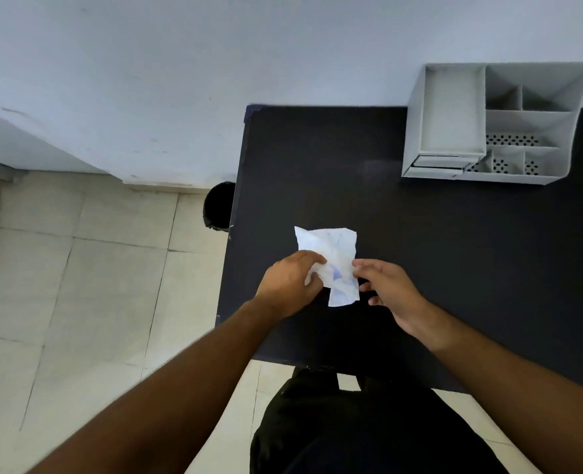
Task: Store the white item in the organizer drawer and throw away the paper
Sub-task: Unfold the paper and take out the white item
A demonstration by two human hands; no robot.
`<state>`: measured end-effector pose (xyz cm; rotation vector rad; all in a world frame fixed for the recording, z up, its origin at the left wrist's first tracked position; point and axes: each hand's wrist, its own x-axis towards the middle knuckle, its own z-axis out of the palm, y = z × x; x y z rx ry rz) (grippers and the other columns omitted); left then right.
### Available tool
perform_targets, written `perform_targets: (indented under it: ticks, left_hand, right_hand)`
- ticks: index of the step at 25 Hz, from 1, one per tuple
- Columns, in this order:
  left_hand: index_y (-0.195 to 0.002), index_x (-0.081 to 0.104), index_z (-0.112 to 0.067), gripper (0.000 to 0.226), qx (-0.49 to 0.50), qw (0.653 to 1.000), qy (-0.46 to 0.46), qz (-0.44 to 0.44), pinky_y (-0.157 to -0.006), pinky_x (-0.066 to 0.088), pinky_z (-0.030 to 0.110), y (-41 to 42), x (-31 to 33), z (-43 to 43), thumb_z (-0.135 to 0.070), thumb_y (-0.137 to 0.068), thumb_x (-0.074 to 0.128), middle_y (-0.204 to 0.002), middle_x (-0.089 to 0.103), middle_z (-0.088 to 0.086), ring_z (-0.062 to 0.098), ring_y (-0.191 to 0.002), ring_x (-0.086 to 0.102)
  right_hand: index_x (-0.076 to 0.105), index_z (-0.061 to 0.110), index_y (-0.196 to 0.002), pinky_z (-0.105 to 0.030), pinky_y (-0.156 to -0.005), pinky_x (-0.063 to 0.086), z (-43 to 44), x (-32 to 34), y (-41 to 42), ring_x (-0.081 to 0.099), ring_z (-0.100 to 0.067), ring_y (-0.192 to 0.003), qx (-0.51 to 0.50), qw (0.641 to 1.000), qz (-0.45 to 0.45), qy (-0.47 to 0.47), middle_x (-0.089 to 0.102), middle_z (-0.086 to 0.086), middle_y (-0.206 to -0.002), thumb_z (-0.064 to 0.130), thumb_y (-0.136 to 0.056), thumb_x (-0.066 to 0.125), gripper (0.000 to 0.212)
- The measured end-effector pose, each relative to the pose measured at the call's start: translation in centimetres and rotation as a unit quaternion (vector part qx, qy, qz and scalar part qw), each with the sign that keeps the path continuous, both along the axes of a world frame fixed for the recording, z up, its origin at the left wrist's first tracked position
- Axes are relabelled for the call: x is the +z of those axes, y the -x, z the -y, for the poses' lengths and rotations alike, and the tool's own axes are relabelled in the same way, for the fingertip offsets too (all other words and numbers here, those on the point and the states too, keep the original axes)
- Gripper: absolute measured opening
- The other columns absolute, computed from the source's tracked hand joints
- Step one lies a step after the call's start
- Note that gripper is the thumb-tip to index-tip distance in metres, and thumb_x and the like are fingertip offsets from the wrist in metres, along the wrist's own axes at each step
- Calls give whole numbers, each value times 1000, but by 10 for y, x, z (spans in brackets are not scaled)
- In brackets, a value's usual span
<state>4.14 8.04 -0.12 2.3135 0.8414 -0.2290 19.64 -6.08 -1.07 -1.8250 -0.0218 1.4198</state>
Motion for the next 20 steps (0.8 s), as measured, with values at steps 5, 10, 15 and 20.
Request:
perform_targets:
  ticks: [5,10,15,20]
  left_hand:
    - [-126,66,-27,31,-75,994,-78,-21,-88,48,32,-18,10,3,-31,-98,54,-125,67,-3,18,-115,58]
    - [-157,2,-36,111,-102,977,-29,-182,-114,31,58,8,-23,12,-67,-76,71,-169,-8,0,32,-150,19]
    - [-157,-16,-27,115,-105,968,-78,-214,-118,23,60,6,-34,27,-47,-87,73,-168,-17,6,36,-155,1]
    - [-158,25,-18,77,-89,993,-49,-57,-117,31,51,10,-16,19,-18,-92,66,-164,28,5,24,-152,23]
  right_hand:
    - [56,21,-135,-31,-81,51,10,7,-4,60,-17,-111,14,998,54,26,62,-1,-129,29,-95,63,42]
    - [49,16,-142,-39,-84,56,1,-6,12,61,-24,-114,60,992,75,84,60,-7,-133,30,-92,66,55]
    - [72,11,-103,-30,-67,49,-1,-9,21,66,-19,-81,41,997,-22,69,74,-9,-99,27,-93,64,20]
    - [65,13,-81,-33,-66,50,0,12,16,55,-15,-62,-54,994,-87,50,57,-1,-69,30,-90,69,19]
